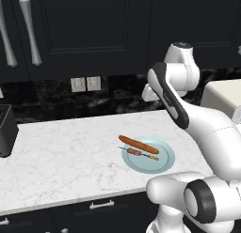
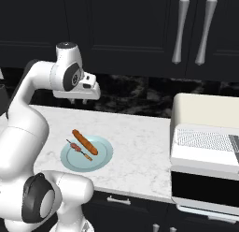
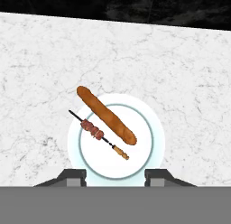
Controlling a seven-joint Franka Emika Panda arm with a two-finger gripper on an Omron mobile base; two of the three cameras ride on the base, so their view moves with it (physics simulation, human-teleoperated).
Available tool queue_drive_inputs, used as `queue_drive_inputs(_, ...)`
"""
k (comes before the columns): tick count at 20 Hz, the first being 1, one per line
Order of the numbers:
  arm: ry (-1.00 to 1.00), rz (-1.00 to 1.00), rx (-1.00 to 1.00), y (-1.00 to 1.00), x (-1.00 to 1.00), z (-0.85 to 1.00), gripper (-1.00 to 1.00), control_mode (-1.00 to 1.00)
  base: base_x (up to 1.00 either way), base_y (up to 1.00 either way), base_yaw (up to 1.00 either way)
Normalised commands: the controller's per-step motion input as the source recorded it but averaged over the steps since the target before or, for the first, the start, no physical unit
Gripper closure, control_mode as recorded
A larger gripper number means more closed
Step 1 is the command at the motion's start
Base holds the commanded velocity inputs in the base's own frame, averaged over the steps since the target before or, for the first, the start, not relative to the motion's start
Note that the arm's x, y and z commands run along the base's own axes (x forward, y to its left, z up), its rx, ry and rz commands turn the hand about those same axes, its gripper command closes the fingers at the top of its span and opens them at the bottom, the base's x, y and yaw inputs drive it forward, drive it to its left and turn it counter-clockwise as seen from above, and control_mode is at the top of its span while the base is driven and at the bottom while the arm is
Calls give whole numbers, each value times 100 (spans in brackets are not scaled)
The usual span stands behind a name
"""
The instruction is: Pick up the kebab skewer and baguette bread, and place them inside the toaster oven. Close the toaster oven door and start by setting the timer.
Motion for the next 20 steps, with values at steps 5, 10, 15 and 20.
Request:
queue_drive_inputs(5,0,0,0,0,0,0,-100,100,0,0,0)
queue_drive_inputs(10,0,0,0,0,0,0,-100,100,0,0,0)
queue_drive_inputs(15,0,0,0,0,0,0,-100,100,0,-14,0)
queue_drive_inputs(20,0,0,0,0,0,0,-100,100,0,-53,0)
